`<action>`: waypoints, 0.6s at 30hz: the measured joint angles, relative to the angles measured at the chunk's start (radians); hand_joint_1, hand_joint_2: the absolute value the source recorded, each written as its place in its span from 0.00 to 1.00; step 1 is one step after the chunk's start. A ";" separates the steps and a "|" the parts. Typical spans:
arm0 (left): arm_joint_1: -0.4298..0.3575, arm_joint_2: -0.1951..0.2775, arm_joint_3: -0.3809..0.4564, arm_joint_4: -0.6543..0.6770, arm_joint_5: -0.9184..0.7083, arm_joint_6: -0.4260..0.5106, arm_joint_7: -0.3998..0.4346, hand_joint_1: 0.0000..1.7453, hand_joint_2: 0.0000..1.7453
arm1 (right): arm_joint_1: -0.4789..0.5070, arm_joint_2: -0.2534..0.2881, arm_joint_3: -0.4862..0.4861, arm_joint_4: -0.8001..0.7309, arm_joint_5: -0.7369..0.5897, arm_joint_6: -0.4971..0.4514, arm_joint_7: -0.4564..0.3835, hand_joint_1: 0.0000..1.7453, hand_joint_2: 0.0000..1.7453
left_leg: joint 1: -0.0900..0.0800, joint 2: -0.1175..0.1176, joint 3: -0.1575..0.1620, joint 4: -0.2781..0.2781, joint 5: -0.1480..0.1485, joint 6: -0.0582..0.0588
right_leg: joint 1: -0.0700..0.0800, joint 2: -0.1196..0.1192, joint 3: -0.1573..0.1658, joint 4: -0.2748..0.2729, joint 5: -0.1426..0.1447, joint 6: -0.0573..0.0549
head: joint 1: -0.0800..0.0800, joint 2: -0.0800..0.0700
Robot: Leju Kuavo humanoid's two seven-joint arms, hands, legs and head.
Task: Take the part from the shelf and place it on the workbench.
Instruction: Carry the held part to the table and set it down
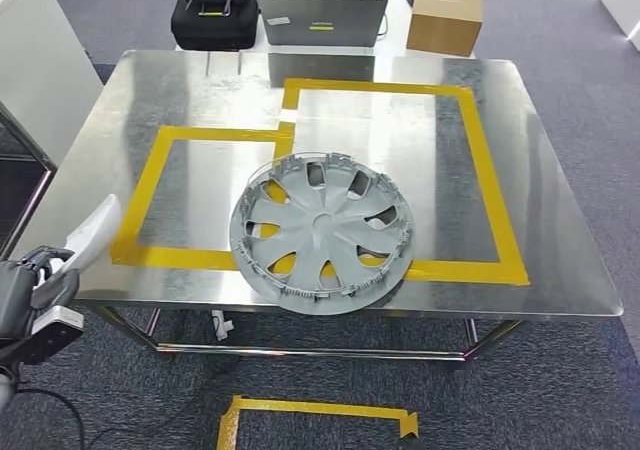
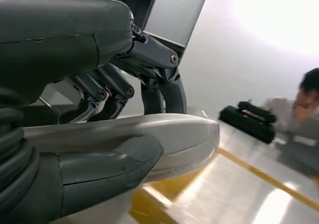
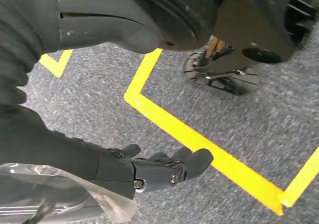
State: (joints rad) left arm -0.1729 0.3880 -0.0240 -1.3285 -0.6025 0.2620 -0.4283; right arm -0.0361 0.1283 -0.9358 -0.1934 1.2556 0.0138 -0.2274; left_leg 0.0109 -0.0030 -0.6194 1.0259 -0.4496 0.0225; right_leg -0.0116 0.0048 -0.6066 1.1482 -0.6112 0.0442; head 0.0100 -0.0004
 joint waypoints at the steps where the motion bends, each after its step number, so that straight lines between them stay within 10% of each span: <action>1: -0.001 0.016 0.013 0.020 -0.008 0.001 -0.002 1.00 1.00 | 0.001 -0.001 0.000 0.000 0.001 0.000 -0.001 0.00 1.00 | -0.001 0.000 0.000 0.000 -0.001 0.003 | 0.000 0.000 -0.037 0.070 -0.027 0.001 | 0.002 0.000; 4: -0.001 0.055 0.050 0.077 -0.025 0.005 -0.005 1.00 1.00 | 0.003 -0.005 0.000 0.000 0.004 0.001 -0.001 0.00 1.00 | -0.002 0.000 0.002 0.000 -0.003 0.004 | 0.000 0.000 -0.087 0.135 -0.012 0.001 | 0.003 0.000; 7: -0.003 0.075 0.075 0.113 -0.038 0.006 -0.014 1.00 1.00 | 0.001 -0.010 0.000 0.000 0.006 0.001 -0.001 0.00 1.00 | -0.004 -0.004 0.006 0.003 -0.008 -0.003 | 0.001 0.000 -0.011 -0.052 0.089 -0.009 | 0.003 0.000; 13: -0.048 0.079 0.053 0.170 -0.126 0.004 -0.020 1.00 1.00 | -0.003 -0.013 0.003 0.000 0.019 0.005 -0.003 0.00 1.00 | -0.001 -0.008 -0.002 0.020 -0.017 -0.036 | 0.002 0.000 0.034 -0.132 0.112 -0.037 | 0.000 0.000; 18: -0.127 0.074 -0.046 0.213 -0.211 -0.029 -0.005 1.00 1.00 | -0.007 -0.014 0.004 0.000 0.023 0.005 -0.012 0.00 1.00 | 0.007 -0.004 -0.111 0.269 -0.126 -0.058 | 0.000 -0.005 0.040 -0.136 0.115 -0.045 | -0.004 0.000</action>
State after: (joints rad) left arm -0.2995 0.4621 -0.0705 -1.1158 -0.8135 0.2333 -0.4336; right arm -0.0430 0.1142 -0.9318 -0.1934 1.2786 0.0189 -0.2389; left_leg 0.0184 -0.0074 -0.7303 1.2946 -0.5760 -0.0352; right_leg -0.0118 -0.0007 -0.5665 1.0118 -0.4960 -0.0012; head 0.0063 -0.0004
